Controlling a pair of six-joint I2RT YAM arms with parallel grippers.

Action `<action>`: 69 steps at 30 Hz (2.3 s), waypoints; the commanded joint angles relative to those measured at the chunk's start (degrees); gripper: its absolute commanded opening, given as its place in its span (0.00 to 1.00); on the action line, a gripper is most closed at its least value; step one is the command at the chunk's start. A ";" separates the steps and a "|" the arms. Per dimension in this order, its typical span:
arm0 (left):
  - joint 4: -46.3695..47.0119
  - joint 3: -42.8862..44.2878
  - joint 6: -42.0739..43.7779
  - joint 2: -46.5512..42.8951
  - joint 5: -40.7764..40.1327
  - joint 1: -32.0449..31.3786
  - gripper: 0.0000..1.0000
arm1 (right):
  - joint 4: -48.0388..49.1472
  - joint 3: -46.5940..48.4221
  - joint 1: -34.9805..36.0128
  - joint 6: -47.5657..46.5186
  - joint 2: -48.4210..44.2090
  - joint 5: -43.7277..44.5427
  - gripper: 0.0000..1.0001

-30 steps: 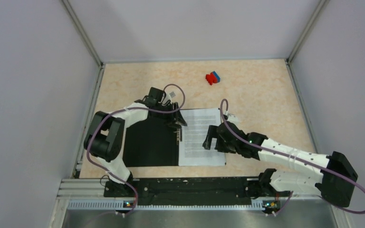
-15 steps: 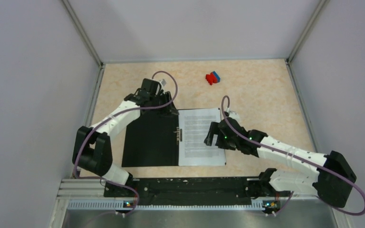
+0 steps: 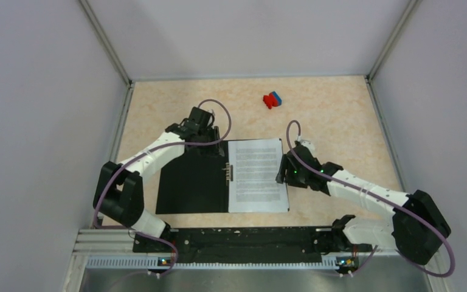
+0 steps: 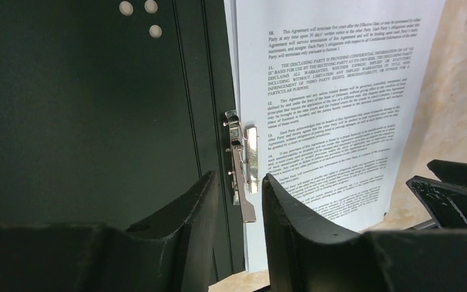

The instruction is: Put the files into the folder

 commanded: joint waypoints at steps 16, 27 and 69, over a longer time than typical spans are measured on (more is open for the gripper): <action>-0.16 -1.53 -0.19 2.66 -4.47 -5.34 0.29 | 5.59 0.37 -0.28 -4.25 10.73 0.78 0.45; -1.30 -1.68 -0.49 2.36 -5.47 -6.90 0.25 | 5.91 0.90 -0.11 -4.27 12.60 0.83 0.39; -3.49 -3.05 -3.61 3.98 -7.71 -11.46 0.19 | 7.22 -0.33 0.11 -3.55 13.65 0.79 0.38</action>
